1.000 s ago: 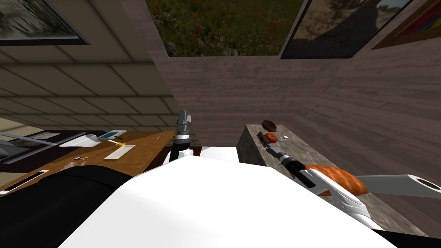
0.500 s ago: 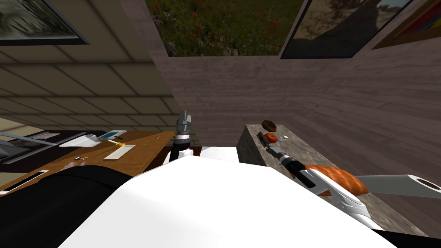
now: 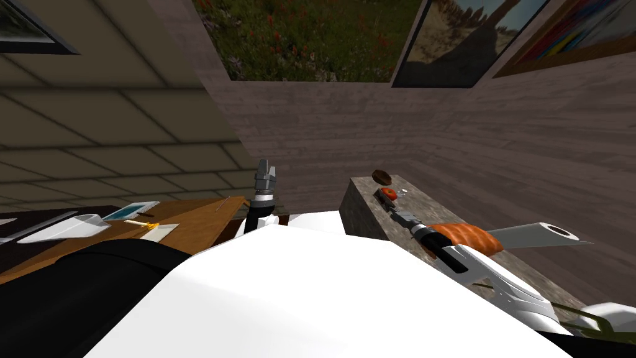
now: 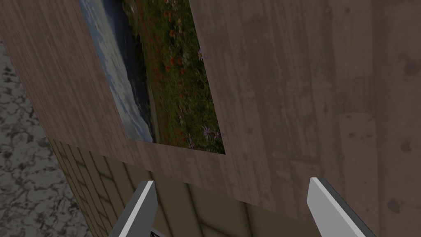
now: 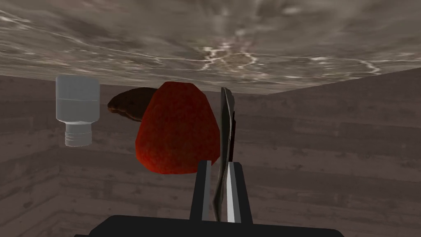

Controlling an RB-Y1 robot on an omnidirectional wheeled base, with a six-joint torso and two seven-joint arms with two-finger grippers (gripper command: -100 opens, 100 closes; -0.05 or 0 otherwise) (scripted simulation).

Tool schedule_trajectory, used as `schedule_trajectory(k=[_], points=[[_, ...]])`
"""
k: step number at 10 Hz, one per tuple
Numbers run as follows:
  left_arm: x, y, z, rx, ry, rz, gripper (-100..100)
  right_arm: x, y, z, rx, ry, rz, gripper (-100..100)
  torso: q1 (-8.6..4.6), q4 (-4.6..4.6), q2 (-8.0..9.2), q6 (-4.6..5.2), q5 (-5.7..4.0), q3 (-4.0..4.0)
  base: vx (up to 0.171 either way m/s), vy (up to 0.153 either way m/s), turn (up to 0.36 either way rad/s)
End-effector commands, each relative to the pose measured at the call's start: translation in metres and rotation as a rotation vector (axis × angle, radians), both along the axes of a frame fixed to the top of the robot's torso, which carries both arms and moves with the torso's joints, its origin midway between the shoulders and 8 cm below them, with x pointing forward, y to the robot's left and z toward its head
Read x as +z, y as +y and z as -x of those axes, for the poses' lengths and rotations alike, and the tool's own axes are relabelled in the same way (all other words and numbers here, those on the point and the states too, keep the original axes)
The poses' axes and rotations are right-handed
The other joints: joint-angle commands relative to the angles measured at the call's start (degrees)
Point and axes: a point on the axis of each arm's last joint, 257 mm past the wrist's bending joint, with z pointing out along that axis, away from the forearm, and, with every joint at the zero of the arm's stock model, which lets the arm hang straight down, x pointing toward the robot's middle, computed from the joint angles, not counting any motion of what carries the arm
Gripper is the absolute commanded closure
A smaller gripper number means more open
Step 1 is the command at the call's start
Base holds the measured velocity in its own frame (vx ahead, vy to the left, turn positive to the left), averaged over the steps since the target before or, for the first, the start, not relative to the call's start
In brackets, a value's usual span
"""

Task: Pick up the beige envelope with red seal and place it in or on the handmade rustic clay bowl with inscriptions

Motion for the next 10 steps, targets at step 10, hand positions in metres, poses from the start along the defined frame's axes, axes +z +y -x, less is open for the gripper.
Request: schedule_trajectory(k=[10], points=[[0.000,0.000,0.000,0.000,0.000,0.000,0,0.087,-0.077,-0.027,0.009,-0.094,0.033,100,-0.67,-0.10,-0.47,-0.14,-0.17,-0.28,0.100,0.036,-0.053]])
